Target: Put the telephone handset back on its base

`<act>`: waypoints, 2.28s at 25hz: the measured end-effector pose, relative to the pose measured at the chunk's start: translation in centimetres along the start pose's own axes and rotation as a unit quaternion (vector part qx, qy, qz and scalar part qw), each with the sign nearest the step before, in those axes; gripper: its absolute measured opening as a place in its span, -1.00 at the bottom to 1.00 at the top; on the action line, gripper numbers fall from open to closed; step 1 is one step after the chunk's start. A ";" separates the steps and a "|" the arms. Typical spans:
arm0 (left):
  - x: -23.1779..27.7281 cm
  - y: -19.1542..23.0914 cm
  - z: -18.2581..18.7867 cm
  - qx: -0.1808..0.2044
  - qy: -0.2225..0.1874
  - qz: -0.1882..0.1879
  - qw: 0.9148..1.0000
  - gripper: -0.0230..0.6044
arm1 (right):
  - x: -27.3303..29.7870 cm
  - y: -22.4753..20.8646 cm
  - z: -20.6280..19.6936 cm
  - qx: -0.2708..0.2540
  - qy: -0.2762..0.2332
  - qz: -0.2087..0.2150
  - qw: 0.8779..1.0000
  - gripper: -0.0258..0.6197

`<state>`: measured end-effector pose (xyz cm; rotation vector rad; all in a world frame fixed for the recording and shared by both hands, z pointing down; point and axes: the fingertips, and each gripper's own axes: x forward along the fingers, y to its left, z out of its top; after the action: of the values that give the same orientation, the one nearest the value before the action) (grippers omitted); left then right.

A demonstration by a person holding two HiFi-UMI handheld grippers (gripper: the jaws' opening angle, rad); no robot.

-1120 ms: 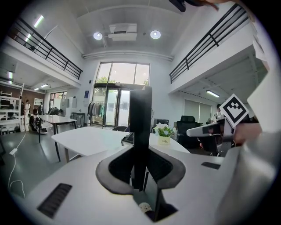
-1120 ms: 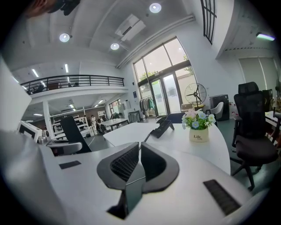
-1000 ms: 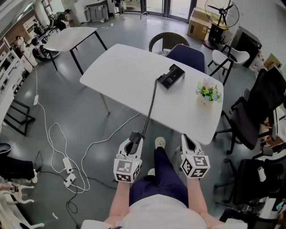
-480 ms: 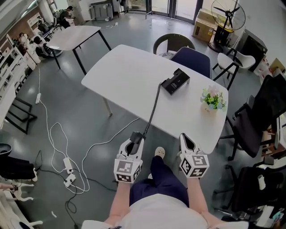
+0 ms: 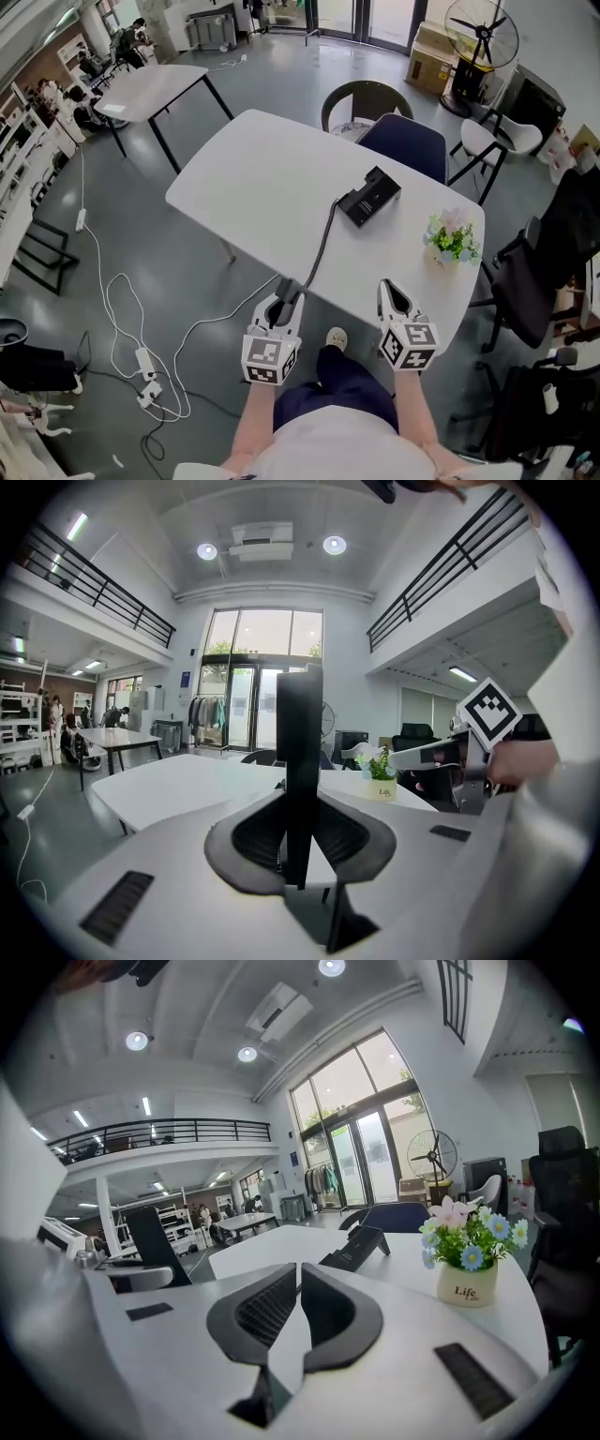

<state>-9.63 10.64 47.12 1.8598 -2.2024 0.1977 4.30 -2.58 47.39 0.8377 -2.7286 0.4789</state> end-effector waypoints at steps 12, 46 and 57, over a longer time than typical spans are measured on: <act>7.6 3.8 3.2 0.003 -0.005 0.010 1.000 -0.65 | 8.7 -2.9 3.8 -0.002 0.000 0.012 1.000 -0.80; 14.0 3.6 1.2 0.001 0.025 0.002 1.000 -0.65 | 12.8 -6.2 2.5 0.028 0.021 0.024 0.999 -0.80; 15.8 4.3 1.3 0.030 0.048 -0.035 0.998 -0.65 | 13.3 -6.3 2.2 0.045 0.021 0.000 0.999 -0.80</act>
<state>-16.43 -3.93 50.48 1.9142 -2.0859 0.3360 -3.07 -14.93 51.22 0.8385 -2.6864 0.6175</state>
